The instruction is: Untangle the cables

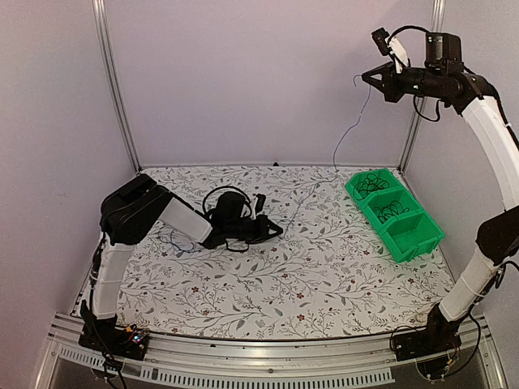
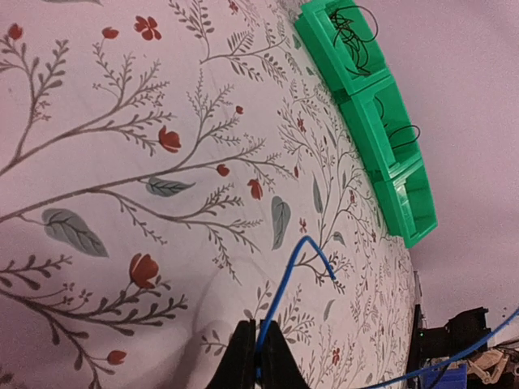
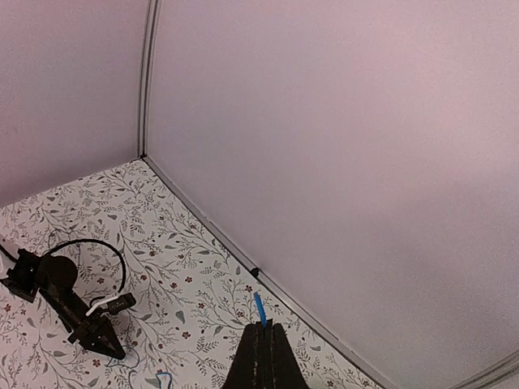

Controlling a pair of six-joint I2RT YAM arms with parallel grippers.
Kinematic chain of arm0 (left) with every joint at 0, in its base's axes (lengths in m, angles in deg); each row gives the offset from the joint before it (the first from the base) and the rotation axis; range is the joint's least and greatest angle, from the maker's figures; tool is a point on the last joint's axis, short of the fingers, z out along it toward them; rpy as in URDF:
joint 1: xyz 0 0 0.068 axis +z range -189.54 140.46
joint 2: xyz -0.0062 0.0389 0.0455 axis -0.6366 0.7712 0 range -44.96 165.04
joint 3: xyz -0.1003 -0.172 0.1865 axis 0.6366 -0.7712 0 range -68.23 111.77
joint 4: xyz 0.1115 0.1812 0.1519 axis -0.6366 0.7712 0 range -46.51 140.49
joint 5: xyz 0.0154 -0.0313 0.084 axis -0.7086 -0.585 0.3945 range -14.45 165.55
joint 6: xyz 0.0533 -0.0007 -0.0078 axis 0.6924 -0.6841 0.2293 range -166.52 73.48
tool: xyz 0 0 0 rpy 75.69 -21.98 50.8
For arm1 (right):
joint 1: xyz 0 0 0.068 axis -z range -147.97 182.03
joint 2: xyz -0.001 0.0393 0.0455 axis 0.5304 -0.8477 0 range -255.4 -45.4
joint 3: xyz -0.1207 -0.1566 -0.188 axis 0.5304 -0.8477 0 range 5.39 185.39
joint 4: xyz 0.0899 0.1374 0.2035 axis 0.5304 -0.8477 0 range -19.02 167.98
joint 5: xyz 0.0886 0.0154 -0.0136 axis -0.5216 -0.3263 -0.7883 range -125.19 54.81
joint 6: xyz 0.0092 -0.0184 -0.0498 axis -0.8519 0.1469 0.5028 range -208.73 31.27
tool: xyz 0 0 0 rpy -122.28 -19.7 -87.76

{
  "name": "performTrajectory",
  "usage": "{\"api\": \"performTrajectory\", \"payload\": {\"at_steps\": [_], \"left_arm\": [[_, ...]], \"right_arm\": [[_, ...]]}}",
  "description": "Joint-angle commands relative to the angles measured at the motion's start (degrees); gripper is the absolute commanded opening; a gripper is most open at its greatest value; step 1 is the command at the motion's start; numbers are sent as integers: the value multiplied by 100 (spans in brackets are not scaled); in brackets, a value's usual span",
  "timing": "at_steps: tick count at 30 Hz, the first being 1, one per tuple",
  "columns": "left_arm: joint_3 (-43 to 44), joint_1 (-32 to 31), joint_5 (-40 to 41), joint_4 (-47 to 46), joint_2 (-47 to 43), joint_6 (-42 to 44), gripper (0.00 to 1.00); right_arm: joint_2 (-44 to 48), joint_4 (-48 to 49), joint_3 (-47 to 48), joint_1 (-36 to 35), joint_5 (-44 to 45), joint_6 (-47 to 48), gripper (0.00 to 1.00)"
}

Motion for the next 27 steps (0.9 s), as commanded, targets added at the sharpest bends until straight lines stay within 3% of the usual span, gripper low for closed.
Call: {"api": "performTrajectory", "payload": {"at_steps": [1, 9, 17, 24, 27], "left_arm": [[-165, 36, 94, -11, -107, 26, 0], [-421, 98, 194, 210, -277, 193, 0], [-535, 124, 257, 165, -355, 160, 0], [-524, 80, 125, -165, -651, 286, 0], [-456, 20, 142, -163, -840, 505, 0]], "right_arm": [[91, 202, 227, 307, 513, 33, 0], [253, 578, 382, 1249, 1049, -61, 0], [402, 697, 203, 2204, 842, -568, 0], [743, 742, -1470, 2136, -340, -266, 0], [841, 542, -2272, 1617, -479, 126, 0]]}}
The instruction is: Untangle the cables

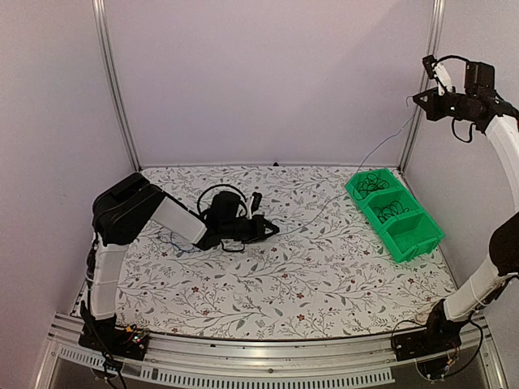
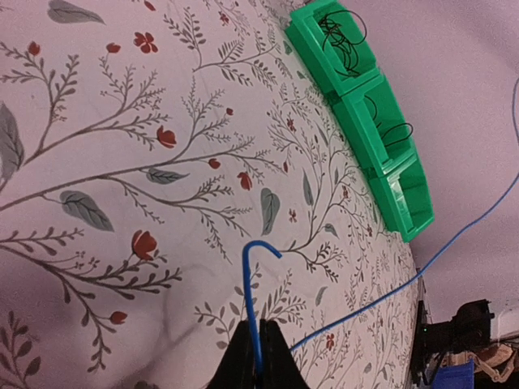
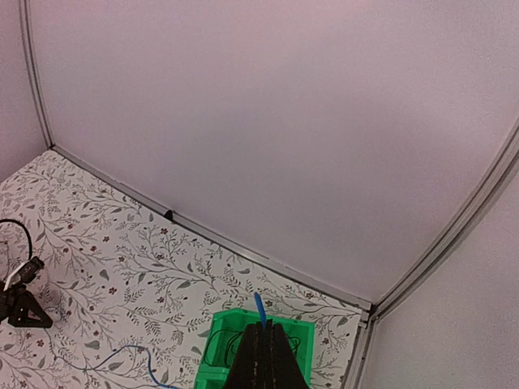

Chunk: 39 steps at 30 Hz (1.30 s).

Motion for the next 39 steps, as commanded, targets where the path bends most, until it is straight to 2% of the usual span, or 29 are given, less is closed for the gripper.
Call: {"api": "performTrajectory", "payload": {"at_steps": [1, 8, 16, 22, 28, 39], "left_arm": [[53, -44, 31, 1, -502, 416, 0], [290, -302, -31, -3, -701, 1110, 0], [414, -546, 11, 156, -878, 1774, 0], [436, -657, -16, 250, -987, 2038, 0], [415, -662, -56, 256, -1022, 1970, 0], [579, -662, -136, 287, -932, 1858, 0]], "right_arm": [[140, -139, -1043, -718, -493, 590, 0], [-20, -147, -2291, -2090, -801, 1123, 0], [-787, -216, -2268, -2889, -1117, 1115, 0], [-1091, -181, -2262, -3161, -1253, 1078, 1], [-1334, -203, -2275, -3194, -899, 1022, 0], [-1389, -243, -2455, -3206, -1091, 1082, 0]]}}
